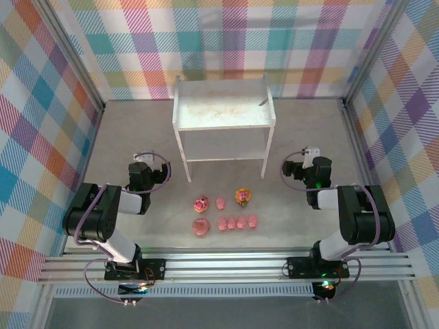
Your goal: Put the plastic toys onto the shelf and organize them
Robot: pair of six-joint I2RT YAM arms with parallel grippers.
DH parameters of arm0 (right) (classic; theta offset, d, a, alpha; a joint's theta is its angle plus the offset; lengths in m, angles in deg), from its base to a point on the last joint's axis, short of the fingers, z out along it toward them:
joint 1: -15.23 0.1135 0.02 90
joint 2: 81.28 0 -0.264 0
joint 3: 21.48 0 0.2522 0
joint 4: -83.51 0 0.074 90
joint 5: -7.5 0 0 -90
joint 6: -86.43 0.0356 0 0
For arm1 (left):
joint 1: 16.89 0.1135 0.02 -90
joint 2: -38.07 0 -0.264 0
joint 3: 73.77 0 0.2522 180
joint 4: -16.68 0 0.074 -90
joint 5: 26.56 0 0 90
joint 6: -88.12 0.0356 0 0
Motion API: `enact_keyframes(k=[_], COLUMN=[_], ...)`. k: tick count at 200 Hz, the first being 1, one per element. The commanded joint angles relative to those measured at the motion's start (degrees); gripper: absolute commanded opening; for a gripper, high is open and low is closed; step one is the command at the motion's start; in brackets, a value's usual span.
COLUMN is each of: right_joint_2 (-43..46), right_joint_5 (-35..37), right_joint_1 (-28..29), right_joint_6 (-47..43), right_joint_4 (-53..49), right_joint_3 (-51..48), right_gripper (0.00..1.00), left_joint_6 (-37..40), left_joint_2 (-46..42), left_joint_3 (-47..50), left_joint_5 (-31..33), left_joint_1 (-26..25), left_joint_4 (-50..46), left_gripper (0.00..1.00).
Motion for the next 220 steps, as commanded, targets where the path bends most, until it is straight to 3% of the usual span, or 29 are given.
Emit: enact_keyframes(k=[1,111,145,170,197,220], right_joint_2=[0.3,0.3,0.5,2.3,7.6,14.7], right_joint_5=[-1.2,-1.3,-0.8,0.4,1.0,1.4], right_joint_1=[-0.4,-0.4,-0.5,-0.5,-0.4,-0.2], right_joint_6=[0.0,0.0,0.3,0.9,0.9,2.3], right_joint_4=[1.7,1.7,1.5,-3.6,-23.2,-30.0], right_joint_3=[1.1,1.1,1.2,3.2,10.3,9.8], right_gripper=[0.99,0.98,0.96,0.89,0.81,0.80], left_joint_6=[-0.4,-0.5,-1.1,-1.2,-0.9,-1.6], left_joint_2=[-0.8,-0.9,-0.7,-1.1,-6.6,-12.0], left_joint_3=[-1.2,-1.3,-1.9,-2.1,-5.6,-7.0], left_joint_5=[-0.9,-1.3,-4.4,-7.0,-7.8,-6.5], left_joint_1=[0.5,0.6,2.0,3.0,2.9,2.6], left_joint_4=[0.1,-0.2,-1.3,-1.8,-12.6,-19.3], left_gripper=[1.00,1.00,1.00,0.92,0.84,0.80])
